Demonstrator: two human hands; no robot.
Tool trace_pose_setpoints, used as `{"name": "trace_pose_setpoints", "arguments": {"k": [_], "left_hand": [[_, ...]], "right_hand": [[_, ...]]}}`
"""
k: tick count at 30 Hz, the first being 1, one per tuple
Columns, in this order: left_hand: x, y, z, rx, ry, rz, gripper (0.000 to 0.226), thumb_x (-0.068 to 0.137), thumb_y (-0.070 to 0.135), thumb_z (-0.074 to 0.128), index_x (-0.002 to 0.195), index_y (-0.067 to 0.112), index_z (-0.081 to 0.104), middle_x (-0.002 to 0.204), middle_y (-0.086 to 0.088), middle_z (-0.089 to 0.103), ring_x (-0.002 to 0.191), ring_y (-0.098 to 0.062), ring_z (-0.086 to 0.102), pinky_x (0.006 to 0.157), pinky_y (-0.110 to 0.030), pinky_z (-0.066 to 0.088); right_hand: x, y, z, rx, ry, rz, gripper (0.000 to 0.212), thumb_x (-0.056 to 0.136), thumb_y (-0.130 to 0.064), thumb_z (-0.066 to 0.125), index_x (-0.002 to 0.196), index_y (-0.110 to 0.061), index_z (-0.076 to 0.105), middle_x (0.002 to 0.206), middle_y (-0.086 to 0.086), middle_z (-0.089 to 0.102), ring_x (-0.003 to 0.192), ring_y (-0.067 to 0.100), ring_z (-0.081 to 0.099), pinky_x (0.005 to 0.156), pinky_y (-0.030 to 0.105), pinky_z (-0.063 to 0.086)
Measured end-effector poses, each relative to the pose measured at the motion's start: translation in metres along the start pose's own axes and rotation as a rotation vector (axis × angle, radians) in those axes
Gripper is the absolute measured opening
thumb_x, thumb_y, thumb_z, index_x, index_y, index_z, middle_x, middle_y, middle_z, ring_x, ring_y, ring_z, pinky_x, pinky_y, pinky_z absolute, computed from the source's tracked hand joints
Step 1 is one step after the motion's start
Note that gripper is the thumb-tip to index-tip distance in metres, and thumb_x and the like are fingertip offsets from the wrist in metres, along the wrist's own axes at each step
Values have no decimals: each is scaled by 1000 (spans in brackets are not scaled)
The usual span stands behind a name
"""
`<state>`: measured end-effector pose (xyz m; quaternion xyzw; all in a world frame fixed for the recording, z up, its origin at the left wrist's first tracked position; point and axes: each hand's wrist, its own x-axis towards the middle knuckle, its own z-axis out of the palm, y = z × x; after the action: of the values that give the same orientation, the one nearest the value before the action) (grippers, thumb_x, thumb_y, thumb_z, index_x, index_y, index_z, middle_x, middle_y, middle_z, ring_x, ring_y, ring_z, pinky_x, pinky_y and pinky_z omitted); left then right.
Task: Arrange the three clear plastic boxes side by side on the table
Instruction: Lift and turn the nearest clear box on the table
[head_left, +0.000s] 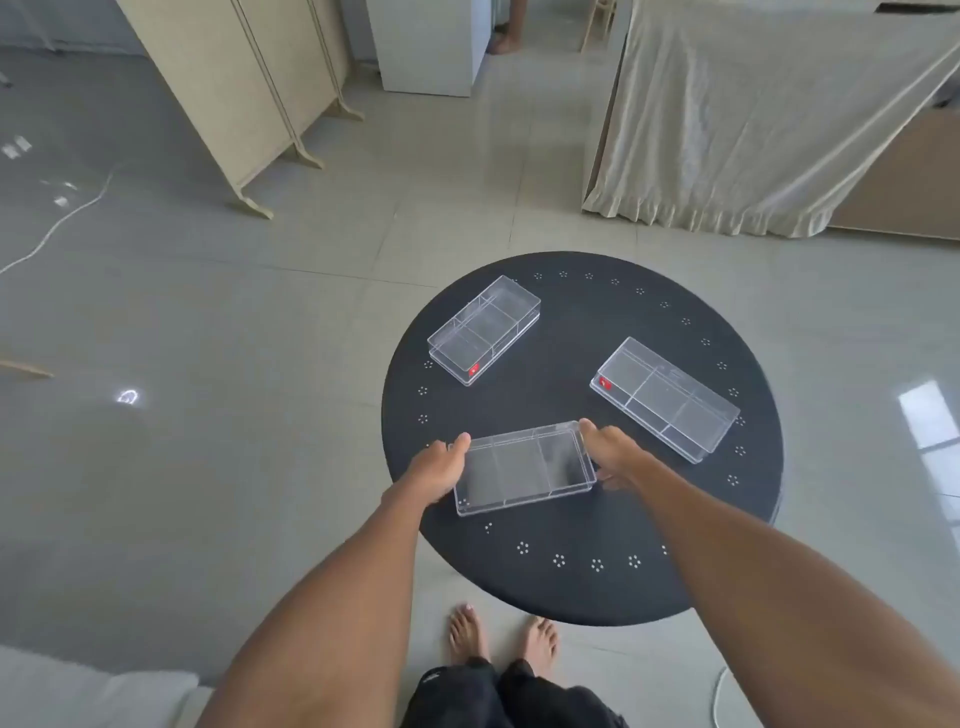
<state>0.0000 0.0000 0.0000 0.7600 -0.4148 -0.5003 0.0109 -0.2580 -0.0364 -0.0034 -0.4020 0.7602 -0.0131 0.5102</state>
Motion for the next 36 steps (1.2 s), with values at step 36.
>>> {"name": "trace_pose_setpoints", "arguments": {"k": [36], "left_hand": [[37,1,-16,-1006,32,-84,63,106,62,32,100,17,76,104,-1,76,96,-23,70,89,-44,54]], "right_hand": [[32,6,-10,682,57,106,17,109,-22,67,102,-6,67,87,11,69,73,29,70,97,49,64]]}}
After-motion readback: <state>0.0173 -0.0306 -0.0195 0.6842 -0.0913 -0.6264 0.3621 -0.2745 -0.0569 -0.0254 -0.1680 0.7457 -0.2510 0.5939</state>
